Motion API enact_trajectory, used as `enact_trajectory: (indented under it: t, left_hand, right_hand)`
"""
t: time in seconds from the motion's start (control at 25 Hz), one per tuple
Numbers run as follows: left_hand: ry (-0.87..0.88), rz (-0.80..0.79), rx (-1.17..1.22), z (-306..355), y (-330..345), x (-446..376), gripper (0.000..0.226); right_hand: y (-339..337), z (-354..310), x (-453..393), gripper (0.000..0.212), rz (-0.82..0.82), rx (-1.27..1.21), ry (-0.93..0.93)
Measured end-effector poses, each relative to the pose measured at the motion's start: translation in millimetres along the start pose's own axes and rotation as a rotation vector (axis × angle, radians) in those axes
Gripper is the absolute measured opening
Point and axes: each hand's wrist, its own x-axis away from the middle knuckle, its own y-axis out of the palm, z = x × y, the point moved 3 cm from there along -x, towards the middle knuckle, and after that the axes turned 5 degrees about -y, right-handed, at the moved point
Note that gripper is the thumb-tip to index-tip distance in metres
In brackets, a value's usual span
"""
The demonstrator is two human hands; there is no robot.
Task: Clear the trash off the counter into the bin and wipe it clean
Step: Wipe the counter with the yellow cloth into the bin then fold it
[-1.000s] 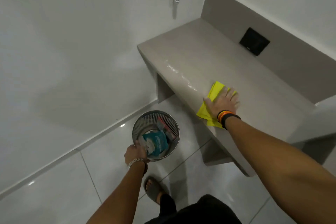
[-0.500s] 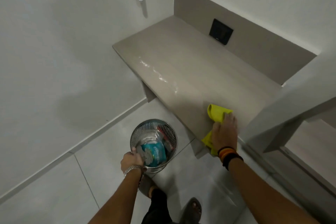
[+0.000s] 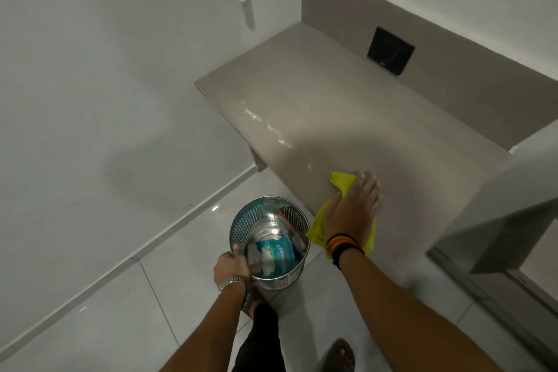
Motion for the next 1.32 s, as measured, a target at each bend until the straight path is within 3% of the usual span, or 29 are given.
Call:
enact_trajectory:
  t: [0.36, 0.68, 0.8, 0.92, 1.08, 1.2, 1.32]
  left_hand:
    - [0.008, -0.05, 0.098, 86.5, -49.0, -122.7, 0.054]
    - [0.023, 0.034, 0.141, 153.2, -80.4, -196.9, 0.049]
    - [-0.037, 0.027, 0.184, 166.9, -81.3, -214.3, 0.051]
    - [-0.101, 0.024, 0.204, 180.6, -83.1, -222.6, 0.053]
    - [-0.139, 0.03, 0.221, 193.4, -84.7, -224.1, 0.053]
    - [-0.149, 0.061, 0.23, 189.7, -89.3, -220.5, 0.053]
    - [-0.156, 0.076, 0.234, 178.7, -95.4, -209.9, 0.052]
  right_hand:
    - [65.2, -141.7, -97.6, 0.051, 0.095, -0.126, -0.017]
    - [112.0, -244.5, -170.5, 0.046, 0.068, -0.325, -0.147]
    - [128.2, -284.7, -201.5, 0.043, -0.003, -0.399, -0.258]
    - [137.8, -315.7, -213.3, 0.044, -0.173, -0.436, -0.382]
    - [142.0, -330.6, -170.4, 0.045, -0.476, -0.444, -0.742]
    - [145.3, -335.8, -139.6, 0.049, -0.472, -0.435, -0.933]
    - [145.6, -348.3, -126.8, 0.049, -0.488, -0.472, -0.906]
